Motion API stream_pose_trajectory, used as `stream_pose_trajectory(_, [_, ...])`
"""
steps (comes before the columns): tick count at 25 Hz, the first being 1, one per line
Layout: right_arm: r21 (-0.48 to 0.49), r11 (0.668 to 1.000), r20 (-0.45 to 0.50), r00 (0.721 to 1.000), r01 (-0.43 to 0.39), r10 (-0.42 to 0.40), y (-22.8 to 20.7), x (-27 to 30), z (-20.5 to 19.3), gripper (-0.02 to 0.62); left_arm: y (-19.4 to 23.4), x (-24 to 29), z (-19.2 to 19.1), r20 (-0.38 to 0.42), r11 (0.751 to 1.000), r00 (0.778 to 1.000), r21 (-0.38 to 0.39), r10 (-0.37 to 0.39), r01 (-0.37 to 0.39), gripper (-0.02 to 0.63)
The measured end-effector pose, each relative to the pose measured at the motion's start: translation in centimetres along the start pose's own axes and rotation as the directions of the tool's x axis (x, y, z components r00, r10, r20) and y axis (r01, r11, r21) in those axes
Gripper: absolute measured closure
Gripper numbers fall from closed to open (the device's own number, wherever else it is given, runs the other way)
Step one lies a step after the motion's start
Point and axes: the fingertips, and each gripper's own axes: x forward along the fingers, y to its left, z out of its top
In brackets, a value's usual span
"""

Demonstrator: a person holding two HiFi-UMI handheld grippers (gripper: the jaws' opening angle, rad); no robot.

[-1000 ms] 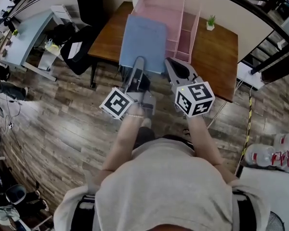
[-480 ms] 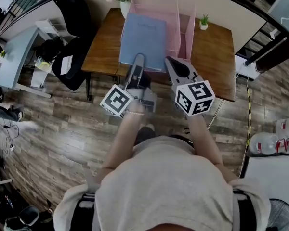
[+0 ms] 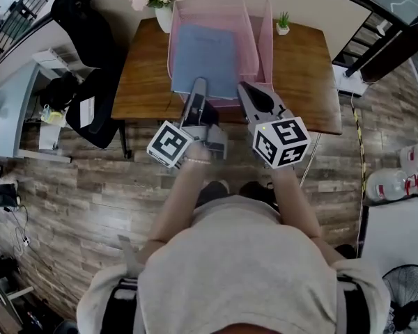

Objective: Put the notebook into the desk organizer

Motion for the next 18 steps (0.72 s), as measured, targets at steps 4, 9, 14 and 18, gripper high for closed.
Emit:
stream_pose_trajectory(4, [0.008,1.000,-0.014,1.000,0.025,-0.025,-0.2,-0.5,-0.9,0.586,0.7,-0.1,0.1,0.000,1.000,1.000,-0.028,-0.010,0.010,0.531])
stream_pose_trajectory(9, [0.011,1.000,-0.026,0.999,0.029,-0.028,-0.4,-0.8,-1.5,0.586,1.4,0.0,-0.1,0.021,0.997,1.000,-0.074,-0.008,0.009,0.532])
stream_pose_trajectory(14, [0.012,1.000,-0.040,0.999,0.001,0.000,-0.7,-0.5,-1.7,0.586,2.0,0.9,-0.2,0.050,0.994,0.999,-0.113,-0.004,0.009,0.532])
stream_pose_trajectory(18, [0.011,1.000,-0.049,0.998,-0.025,0.025,-1.3,0.1,-1.4,0.586,2.4,1.4,-0.6,0.083,0.990,0.996,-0.144,0.014,-0.002,0.534])
